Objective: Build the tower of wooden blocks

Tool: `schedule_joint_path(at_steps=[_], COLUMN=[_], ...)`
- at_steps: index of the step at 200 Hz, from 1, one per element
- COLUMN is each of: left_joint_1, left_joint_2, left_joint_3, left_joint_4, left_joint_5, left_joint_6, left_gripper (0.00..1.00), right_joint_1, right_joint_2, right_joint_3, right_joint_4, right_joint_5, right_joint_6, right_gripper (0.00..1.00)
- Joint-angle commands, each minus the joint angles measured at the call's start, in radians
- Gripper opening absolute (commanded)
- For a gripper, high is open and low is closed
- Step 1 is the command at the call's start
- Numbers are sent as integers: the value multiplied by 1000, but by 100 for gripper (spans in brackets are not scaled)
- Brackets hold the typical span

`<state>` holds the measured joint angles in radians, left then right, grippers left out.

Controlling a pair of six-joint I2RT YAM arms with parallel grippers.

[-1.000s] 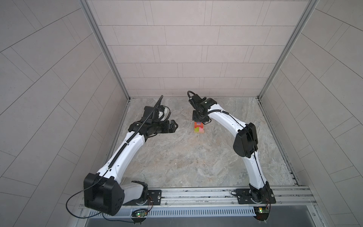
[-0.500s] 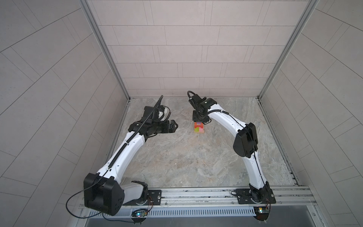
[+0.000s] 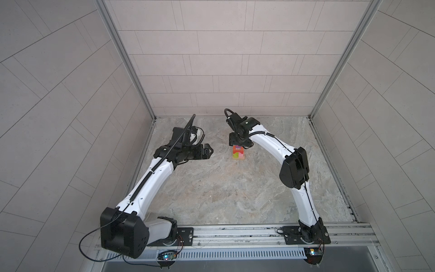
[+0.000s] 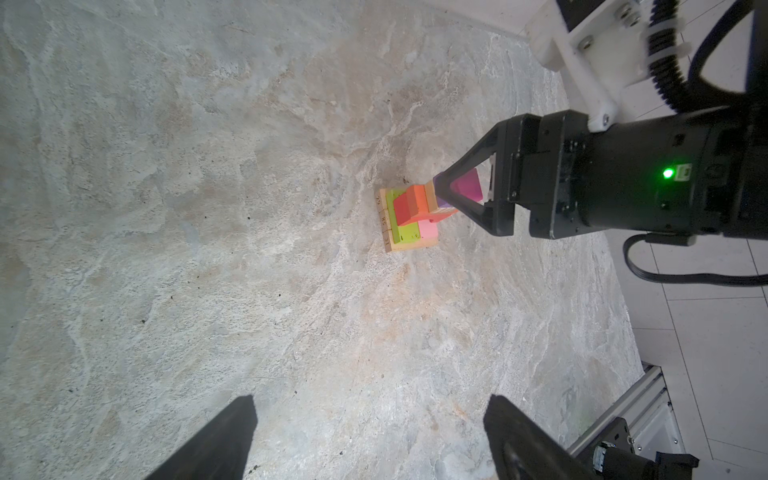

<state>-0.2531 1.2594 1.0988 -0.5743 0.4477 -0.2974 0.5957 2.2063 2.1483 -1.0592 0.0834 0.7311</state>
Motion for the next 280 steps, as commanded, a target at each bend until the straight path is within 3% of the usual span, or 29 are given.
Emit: schedule_joint_path(at_steps=[1,27,68,95,130,144,159,175,210,227,254,280], left_joint_1=[3,10,13,15,14,21,51,121,239,249,253,270], left_joint_2=[-5,-5,-12,-53,-176,-209,-207,-167,-50,17,109,183], left_joint_3=[-8,-8,-10,-53,-286,-404,-503,-544,-616,-662,-789,-789], left_joint_4=[-6,9,79,174,526,689,833,876,1025,1137,1457,1506], left_joint_5=[-39,-73,-97,-154,-357,-434,-464,-450,-408,-420,-459,-390], left_joint_6=[17,32,58,96,148,189,229,214,239,265,264,281], left_gripper=[93,93,95,95,95,100,100,100,100,100,100,100], right_joint_1=[6,6,-12,-78,-211,-265,-290,-314,-342,-381,-421,-448], right_joint_2=[-108,-222,-470,-635,-842,-925,-1014,-1077,-1113,-1099,-1021,-932], right_joint_3=[-32,-150,-448,-643,-895,-1015,-1155,-1277,-1451,-1521,-1617,-1677], right_joint_4=[-10,69,266,371,536,642,785,914,1102,1213,1390,1571], right_joint_5=[63,104,180,211,219,196,219,234,334,357,370,395], right_joint_6=[-49,-126,-261,-331,-408,-454,-517,-564,-657,-657,-661,-676], right_gripper=[89,100,100,100,100,100,100,100,100,100,100,100])
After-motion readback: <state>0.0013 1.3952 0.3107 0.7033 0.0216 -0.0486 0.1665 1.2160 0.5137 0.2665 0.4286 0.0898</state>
